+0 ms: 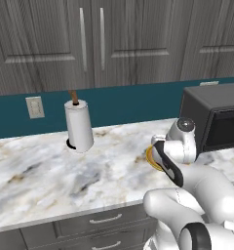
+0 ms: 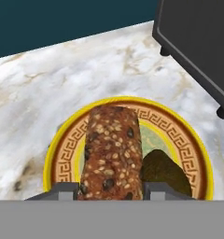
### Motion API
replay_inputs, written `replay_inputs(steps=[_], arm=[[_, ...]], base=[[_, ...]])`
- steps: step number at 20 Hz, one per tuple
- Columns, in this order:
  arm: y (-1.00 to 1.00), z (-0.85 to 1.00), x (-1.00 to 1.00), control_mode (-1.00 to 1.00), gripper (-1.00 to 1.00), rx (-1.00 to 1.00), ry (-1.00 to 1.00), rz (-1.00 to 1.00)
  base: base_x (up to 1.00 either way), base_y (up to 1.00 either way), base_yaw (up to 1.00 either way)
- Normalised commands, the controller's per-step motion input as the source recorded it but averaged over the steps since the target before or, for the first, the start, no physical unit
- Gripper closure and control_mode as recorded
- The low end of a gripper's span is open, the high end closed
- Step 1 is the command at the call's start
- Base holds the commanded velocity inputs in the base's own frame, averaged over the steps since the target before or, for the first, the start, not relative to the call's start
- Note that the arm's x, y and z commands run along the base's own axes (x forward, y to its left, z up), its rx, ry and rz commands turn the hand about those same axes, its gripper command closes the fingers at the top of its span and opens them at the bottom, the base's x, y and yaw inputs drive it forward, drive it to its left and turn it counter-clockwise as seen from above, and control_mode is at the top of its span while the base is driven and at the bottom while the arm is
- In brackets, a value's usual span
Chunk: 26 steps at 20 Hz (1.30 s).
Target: Pick the avocado and bread from the counter and place them on the plate. Then pick the jam from the cabinet and place it next to the plate. Lastly close the cabinet door.
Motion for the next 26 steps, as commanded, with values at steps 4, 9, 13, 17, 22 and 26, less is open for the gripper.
replay_inputs(steps=[4,9,13,17,22,26], arm=[[0.00,0.32,0.12,-1.00,-1.00,0.01,0.00,-0.05],[0.01,0.48,0.03,-1.00,-1.00,0.04,0.00,-0.05],[0.03,0.37,-0.61,-1.00,-1.00,0.05,0.04,-0.01],[0.12,0.43,-0.81,-1.00,-1.00,0.03,0.01,0.00],[0.28,0.42,-0.79,-1.00,-1.00,0.00,0.00,0.02],[0.30,0.51,-0.68,-1.00,-1.00,0.00,-0.01,0.05]], base=[[0.00,0.00,0.00],[0.00,0.00,0.00],[0.00,0.00,0.00],[0.00,0.00,0.00],[0.00,0.00,0.00],[0.00,0.00,0.00]])
